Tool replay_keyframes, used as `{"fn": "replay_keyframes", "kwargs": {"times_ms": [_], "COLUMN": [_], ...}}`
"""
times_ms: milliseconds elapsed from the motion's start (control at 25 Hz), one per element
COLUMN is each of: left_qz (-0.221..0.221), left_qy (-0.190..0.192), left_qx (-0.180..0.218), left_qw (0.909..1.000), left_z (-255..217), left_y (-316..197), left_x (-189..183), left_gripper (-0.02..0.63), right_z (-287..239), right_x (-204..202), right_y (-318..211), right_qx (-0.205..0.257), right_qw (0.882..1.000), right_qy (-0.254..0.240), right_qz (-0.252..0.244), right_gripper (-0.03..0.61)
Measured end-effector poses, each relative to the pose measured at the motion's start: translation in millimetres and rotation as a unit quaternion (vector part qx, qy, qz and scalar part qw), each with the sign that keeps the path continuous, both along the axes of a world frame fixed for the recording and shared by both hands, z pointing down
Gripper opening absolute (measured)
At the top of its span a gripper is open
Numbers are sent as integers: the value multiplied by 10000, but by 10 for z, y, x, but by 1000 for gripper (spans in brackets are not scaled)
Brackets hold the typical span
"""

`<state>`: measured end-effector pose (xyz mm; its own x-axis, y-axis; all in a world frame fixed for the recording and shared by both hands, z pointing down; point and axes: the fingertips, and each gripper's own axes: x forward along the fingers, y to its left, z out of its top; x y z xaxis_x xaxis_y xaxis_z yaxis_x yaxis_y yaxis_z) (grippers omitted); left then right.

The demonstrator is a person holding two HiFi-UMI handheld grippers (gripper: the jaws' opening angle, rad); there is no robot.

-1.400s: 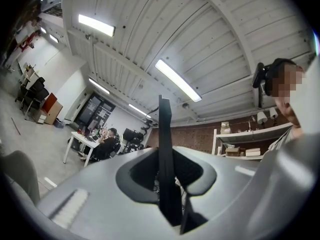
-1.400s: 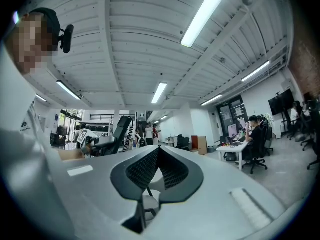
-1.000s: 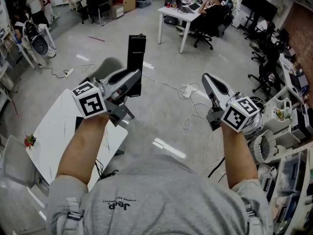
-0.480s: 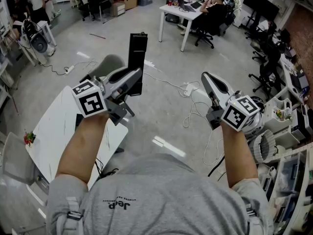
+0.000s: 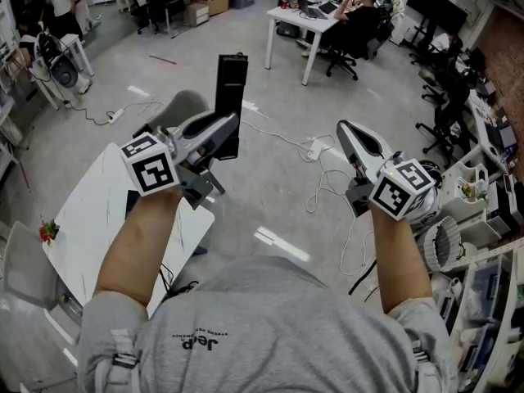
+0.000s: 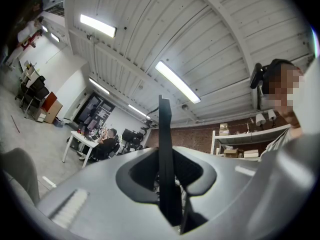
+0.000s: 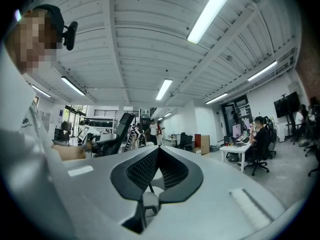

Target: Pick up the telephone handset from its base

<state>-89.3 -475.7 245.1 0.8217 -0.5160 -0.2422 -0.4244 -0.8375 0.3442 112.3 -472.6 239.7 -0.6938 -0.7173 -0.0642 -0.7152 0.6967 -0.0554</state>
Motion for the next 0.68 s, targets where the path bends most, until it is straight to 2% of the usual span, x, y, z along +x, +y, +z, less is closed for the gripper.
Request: {"fn": "replay_keyframes", "kwargs": {"times_ms": [680], "left_qz": [23], "left_qy": [-4], "left_qx": [4], "left_qw": [10000], "left_z": [12], "left_y": [23], "left_x": [-21], "left_gripper": [138], "right_z": [47], "right_x": [-64], "right_y": [7], "right_qx": [-13], "right_qw": [9999], "right_qy": [89], "right_qz": [-72], "right_gripper": [3]}}
